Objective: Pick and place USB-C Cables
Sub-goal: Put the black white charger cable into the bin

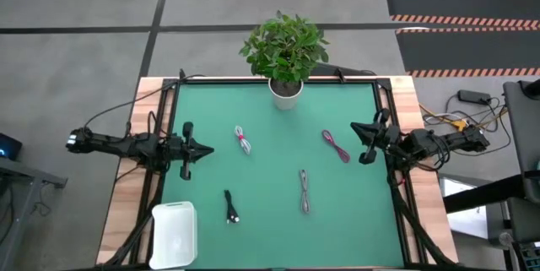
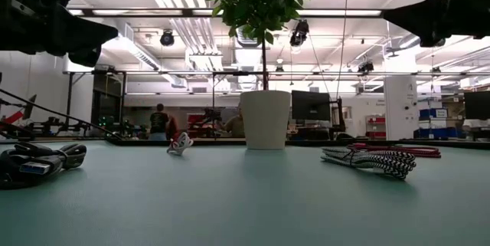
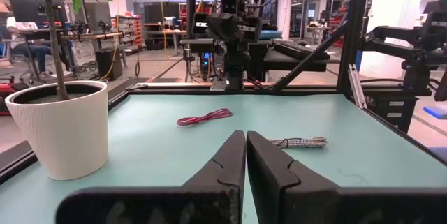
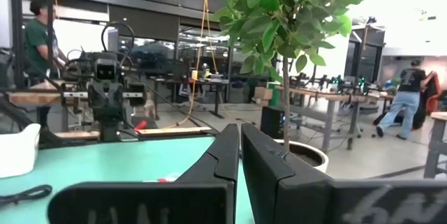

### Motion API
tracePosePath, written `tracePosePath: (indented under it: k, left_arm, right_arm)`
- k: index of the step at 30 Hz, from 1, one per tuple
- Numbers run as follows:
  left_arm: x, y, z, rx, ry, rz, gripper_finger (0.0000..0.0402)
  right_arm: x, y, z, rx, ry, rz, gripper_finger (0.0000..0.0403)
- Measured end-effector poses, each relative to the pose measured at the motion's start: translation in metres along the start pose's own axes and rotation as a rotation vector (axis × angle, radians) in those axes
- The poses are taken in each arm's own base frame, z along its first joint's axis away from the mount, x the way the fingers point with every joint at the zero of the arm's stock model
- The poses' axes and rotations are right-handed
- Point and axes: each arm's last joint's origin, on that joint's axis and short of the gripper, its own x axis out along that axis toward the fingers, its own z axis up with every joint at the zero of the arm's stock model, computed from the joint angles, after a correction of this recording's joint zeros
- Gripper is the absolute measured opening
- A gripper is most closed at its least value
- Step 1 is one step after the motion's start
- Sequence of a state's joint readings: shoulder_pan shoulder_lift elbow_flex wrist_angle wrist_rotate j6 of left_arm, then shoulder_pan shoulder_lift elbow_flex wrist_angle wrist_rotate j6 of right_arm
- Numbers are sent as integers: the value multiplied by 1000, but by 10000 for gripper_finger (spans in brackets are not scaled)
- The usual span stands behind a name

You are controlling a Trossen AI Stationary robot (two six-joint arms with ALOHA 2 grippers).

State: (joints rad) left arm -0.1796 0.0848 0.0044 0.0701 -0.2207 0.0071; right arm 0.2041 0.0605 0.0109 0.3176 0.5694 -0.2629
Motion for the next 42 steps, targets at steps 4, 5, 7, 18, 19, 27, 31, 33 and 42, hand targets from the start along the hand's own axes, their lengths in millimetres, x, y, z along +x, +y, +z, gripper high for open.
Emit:
tracePosePath:
  k: [4, 5, 7, 18, 19, 27, 31, 33, 42]
  left_arm:
    - [0, 0, 0, 0, -1, 0, 0]
    - [0, 0, 0, 0, -2, 0, 0]
    - [0, 0, 2, -3, -16, 0, 0]
    - [-2, 0, 17, -40, -177, 1, 0]
    - [-2, 1, 19, -44, -191, 2, 0]
    - [-4, 1, 28, -165, -291, -12, 0]
    - [-5, 1, 32, -230, -332, -23, 0]
    - [-6, 2, 33, -233, -348, -25, 0]
    - [-7, 2, 40, -209, -419, -20, 0]
  right_arm:
    - [0, 0, 0, -9, 0, 0, 9]
    - [0, 0, 0, 4, 0, 0, 9]
    - [0, 0, 0, 69, 0, 0, 9]
    - [0, 0, 0, 550, -1, 0, 9]
    - [0, 0, 0, 548, -1, 0, 9]
    - [0, 0, 1, 546, -8, 0, 9]
    - [0, -1, 2, 534, -22, -10, 9]
    - [0, -1, 3, 518, -33, -10, 9]
    - [-1, -3, 11, 473, -105, -8, 9]
